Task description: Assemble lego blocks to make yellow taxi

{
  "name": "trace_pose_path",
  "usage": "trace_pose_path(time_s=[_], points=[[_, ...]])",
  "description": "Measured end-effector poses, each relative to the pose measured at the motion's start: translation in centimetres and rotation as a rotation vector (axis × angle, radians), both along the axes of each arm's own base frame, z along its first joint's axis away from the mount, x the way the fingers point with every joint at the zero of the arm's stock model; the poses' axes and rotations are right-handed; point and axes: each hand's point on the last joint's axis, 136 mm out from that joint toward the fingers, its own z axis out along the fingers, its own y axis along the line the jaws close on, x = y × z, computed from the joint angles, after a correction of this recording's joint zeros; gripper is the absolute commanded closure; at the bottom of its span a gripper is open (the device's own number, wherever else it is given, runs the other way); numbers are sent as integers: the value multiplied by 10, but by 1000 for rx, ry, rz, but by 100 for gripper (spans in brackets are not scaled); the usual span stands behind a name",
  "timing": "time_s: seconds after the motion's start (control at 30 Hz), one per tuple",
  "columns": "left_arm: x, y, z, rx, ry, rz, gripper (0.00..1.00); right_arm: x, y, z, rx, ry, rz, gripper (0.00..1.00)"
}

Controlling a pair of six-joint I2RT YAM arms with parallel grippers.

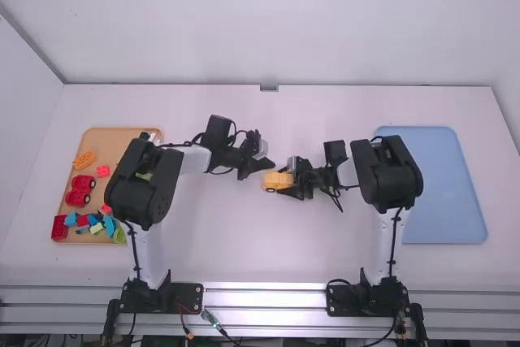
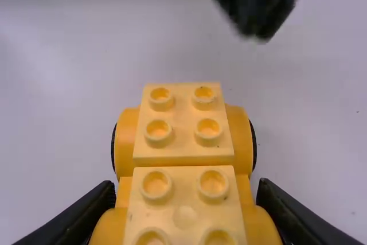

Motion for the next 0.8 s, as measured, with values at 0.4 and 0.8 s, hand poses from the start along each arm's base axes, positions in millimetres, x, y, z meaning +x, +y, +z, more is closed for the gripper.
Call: trace_pose_path(time_s=[0.4,0.8], points=[[-17,-11,-27,164,-3,-7,98,2,0,-1,-6,-8,-4,39],[-18,-10,-31,142,-64,-5,98,2,0,-1,-8,-8,-5,39]])
